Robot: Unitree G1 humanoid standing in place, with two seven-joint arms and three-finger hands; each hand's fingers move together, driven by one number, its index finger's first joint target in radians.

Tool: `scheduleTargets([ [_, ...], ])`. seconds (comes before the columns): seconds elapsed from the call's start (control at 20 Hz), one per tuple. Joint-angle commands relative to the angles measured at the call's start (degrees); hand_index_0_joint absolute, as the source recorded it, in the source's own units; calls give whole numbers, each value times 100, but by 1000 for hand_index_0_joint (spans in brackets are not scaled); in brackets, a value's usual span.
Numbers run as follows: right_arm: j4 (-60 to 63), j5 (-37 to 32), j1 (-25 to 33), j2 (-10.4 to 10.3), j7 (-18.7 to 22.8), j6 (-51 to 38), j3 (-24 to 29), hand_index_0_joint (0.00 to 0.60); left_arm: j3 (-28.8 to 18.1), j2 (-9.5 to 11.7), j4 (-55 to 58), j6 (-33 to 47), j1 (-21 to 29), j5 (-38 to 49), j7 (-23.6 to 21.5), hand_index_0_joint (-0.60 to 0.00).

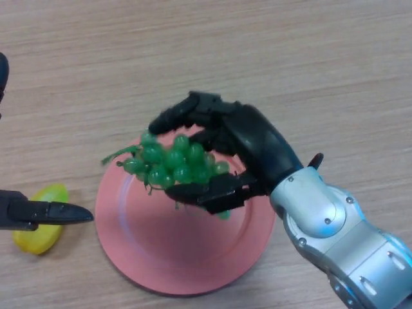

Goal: Pick up the green grapes and place it on the plate

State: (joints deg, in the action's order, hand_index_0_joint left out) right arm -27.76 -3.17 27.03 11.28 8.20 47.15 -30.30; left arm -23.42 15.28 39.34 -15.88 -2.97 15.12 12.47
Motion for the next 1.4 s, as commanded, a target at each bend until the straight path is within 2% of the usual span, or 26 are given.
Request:
scheduleTargets([
  [0.05,-514,366,587,-39,-108,-382,347,0,-220,180,148,911,89,153,-126,0],
  [0.25,-1098,825,471,-39,-799,72,1060,0,-149,204,156,823,122,55,-139,0],
  [0.35,-1553,1132,241,-39,-1251,183,1483,0,-101,198,166,819,150,64,-122,0],
  [0.45,-1973,1295,-1,-39,-1482,145,1878,0,-94,212,212,815,171,82,-119,0],
  [0.7,-2883,1003,-576,-39,-1353,115,2330,0,-127,323,484,521,289,159,-120,0],
  [0.85,-3026,128,-658,-39,-922,-39,2792,0,-124,323,654,300,272,207,2,0],
  [1.25,-2942,-499,-787,183,-765,-301,3081,0,-169,453,637,147,451,169,64,0],
  [1.4,-2812,-261,-789,296,-794,-420,2900,0,-134,443,743,72,431,139,94,0],
])
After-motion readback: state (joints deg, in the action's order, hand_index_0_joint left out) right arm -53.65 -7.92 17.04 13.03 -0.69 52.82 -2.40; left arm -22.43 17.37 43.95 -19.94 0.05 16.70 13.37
